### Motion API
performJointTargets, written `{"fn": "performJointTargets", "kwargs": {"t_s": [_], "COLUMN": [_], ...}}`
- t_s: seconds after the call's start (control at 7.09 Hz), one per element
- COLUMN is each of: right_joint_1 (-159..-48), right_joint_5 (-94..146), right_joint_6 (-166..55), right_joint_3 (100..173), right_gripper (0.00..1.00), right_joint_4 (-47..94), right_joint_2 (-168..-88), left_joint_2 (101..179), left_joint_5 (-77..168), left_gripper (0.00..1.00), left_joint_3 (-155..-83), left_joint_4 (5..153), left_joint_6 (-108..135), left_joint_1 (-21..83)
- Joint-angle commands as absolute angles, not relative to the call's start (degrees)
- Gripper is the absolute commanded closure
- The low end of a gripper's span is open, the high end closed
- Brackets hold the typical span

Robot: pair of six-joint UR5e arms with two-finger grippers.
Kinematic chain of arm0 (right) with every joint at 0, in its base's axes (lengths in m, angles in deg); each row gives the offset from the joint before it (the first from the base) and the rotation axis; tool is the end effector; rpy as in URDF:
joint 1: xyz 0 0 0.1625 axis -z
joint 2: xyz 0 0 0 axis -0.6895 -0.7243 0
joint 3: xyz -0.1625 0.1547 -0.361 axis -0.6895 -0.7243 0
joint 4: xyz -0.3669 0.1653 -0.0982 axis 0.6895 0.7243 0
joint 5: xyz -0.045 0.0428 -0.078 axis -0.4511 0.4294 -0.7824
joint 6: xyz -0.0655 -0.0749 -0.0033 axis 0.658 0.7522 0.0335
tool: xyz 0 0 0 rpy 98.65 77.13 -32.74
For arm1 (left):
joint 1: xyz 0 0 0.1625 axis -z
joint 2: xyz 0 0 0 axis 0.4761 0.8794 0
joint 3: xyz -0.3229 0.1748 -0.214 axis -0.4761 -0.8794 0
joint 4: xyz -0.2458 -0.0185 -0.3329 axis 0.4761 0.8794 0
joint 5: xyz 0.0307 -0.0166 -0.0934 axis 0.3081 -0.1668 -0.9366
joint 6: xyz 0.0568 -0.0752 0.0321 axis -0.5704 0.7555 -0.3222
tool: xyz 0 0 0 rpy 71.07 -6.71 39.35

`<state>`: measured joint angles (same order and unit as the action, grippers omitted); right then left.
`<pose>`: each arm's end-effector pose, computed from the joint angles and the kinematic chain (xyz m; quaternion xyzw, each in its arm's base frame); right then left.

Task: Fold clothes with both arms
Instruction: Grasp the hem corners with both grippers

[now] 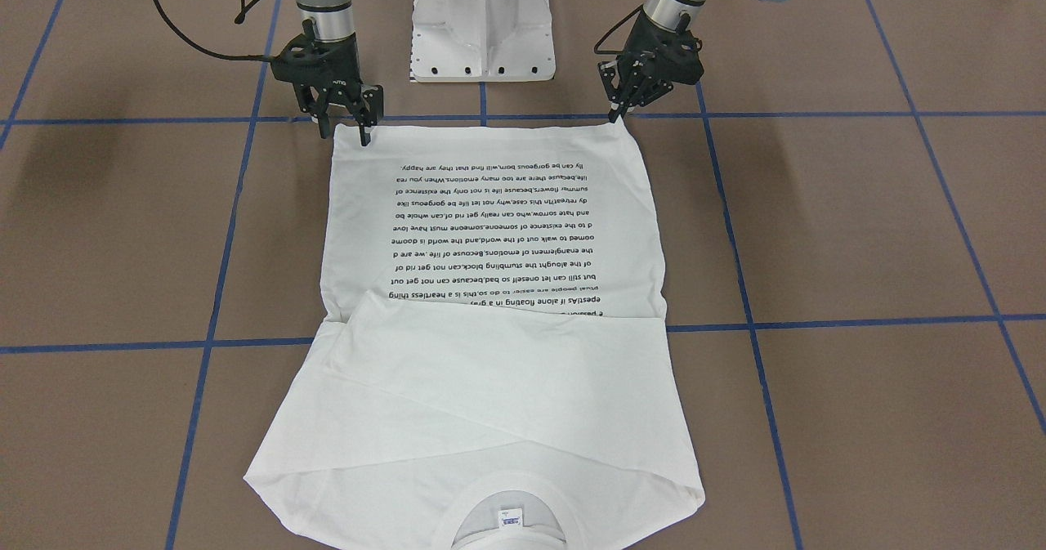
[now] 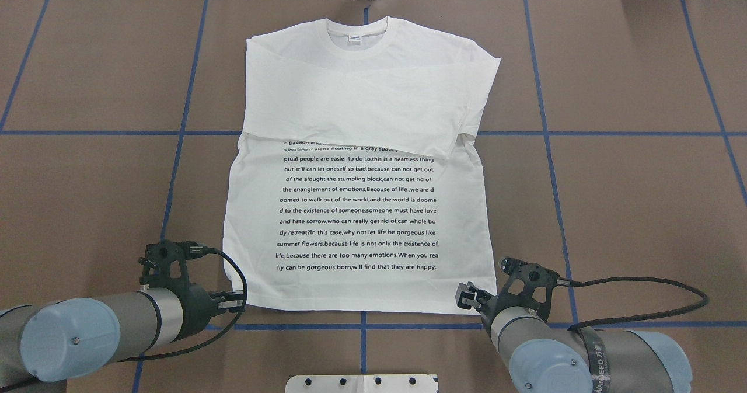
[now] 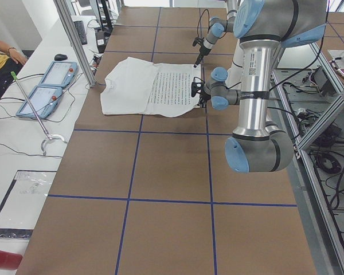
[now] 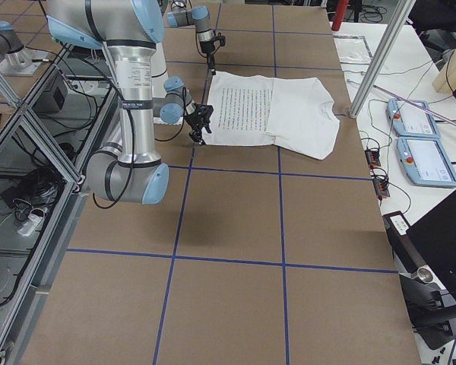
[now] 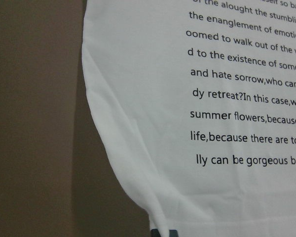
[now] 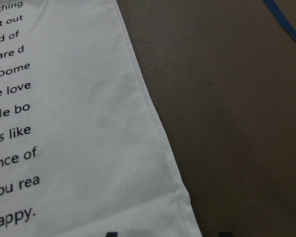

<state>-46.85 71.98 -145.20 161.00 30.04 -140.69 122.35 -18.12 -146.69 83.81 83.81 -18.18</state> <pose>-0.5029 -0.1980 0.3630 0.1298 -0.3676 0.2212 0.8939 0.4531 -0.2262 0.3432 0.1053 0.5076 -0.0623 0.8528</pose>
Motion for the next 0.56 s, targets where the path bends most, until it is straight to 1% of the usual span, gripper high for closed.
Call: {"fn": "performJointTargets", "kwargs": {"t_s": [0.0, 0.14, 0.42], "right_joint_1": [-45.6, -45.4, -45.3], "right_joint_5": [70.0, 69.7, 69.4], "right_joint_6": [-145.2, -145.2, -145.1], "right_joint_3": [161.0, 160.9, 160.9], "right_gripper": [0.47, 0.49, 0.49], "right_joint_4": [30.0, 30.0, 30.1], "right_joint_2": [-140.7, -140.8, -141.5], "left_joint_2": [122.3, 122.3, 122.3], "left_joint_5": [-18.1, -18.1, -18.1], "left_gripper": [1.0, 1.0, 1.0], "left_joint_3": [-147.0, -147.1, -147.1], "left_joint_4": [83.9, 83.9, 83.9], "left_joint_6": [83.8, 83.8, 83.8], "left_joint_1": [-18.1, -18.1, -18.1]}}
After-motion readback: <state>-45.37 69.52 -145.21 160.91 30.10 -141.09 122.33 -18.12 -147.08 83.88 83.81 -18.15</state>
